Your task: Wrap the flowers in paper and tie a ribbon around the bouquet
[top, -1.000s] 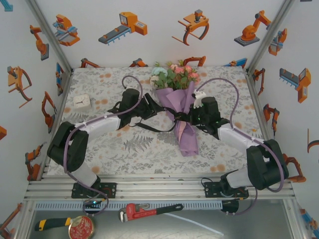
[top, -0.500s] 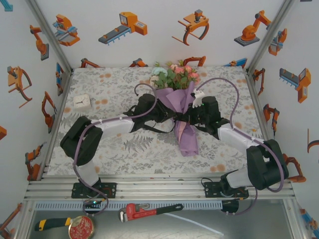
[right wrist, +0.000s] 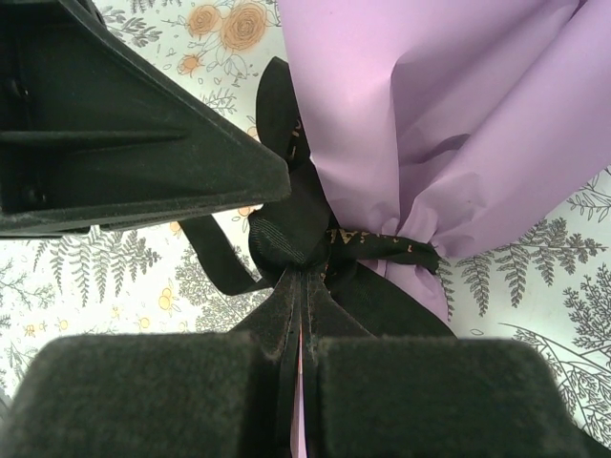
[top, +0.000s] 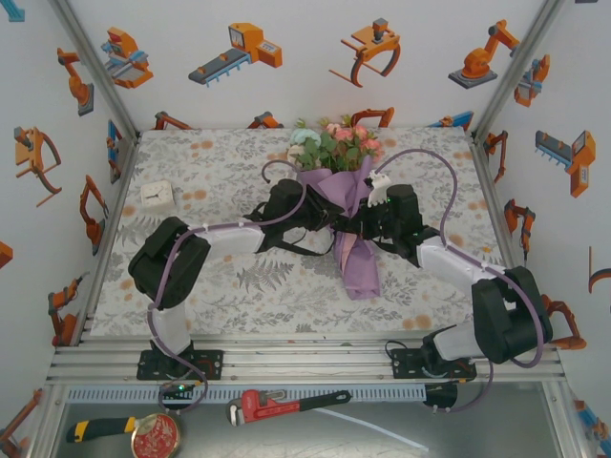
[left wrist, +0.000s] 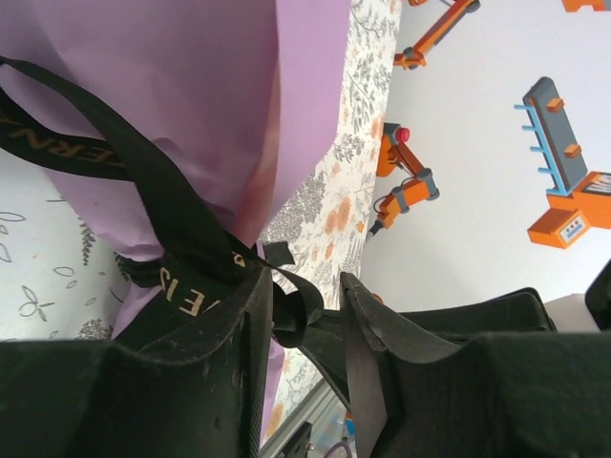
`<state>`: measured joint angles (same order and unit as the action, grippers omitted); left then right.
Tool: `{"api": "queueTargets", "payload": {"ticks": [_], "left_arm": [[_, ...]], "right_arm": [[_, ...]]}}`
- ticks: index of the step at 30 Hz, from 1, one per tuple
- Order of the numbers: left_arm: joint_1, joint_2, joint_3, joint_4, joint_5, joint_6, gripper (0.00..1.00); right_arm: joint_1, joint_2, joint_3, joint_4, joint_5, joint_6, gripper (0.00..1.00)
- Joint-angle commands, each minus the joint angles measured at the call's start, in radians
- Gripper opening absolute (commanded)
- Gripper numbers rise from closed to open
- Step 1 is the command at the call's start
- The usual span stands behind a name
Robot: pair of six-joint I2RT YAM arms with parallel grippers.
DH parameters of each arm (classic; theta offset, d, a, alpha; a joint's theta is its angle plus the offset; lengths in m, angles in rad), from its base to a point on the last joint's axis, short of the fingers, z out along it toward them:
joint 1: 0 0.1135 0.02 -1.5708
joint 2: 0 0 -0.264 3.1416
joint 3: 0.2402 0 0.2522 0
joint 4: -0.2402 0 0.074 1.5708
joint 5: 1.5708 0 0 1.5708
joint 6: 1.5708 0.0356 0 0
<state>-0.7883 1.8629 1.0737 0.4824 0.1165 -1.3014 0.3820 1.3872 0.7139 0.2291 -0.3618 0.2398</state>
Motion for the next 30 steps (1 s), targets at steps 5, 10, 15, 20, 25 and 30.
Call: {"api": "queueTargets", "payload": {"ticks": [5, 10, 15, 20, 25, 30], "left_arm": [[-0.017, 0.045, 0.036, 0.044, 0.054, -0.022, 0.38], [-0.018, 0.060, 0.035, 0.094, 0.094, -0.040, 0.05], [-0.007, 0.007, 0.007, 0.082, 0.080, -0.007, 0.00], [0.012, -0.047, -0.030, 0.067, 0.085, 0.016, 0.00], [0.024, -0.082, -0.074, 0.058, 0.081, 0.027, 0.00], [0.042, -0.093, -0.113, 0.071, 0.080, 0.026, 0.00]], "right_arm": [[0.006, 0.007, 0.027, 0.033, -0.019, 0.011, 0.00], [0.007, 0.010, 0.030, 0.026, -0.005, 0.011, 0.00], [0.005, 0.006, 0.032, -0.016, 0.088, 0.003, 0.00], [0.001, 0.003, 0.026, -0.042, 0.162, 0.000, 0.00], [-0.006, 0.007, 0.028, -0.049, 0.203, 0.017, 0.00], [-0.047, 0.002, 0.013, -0.034, 0.184, 0.066, 0.00]]}}
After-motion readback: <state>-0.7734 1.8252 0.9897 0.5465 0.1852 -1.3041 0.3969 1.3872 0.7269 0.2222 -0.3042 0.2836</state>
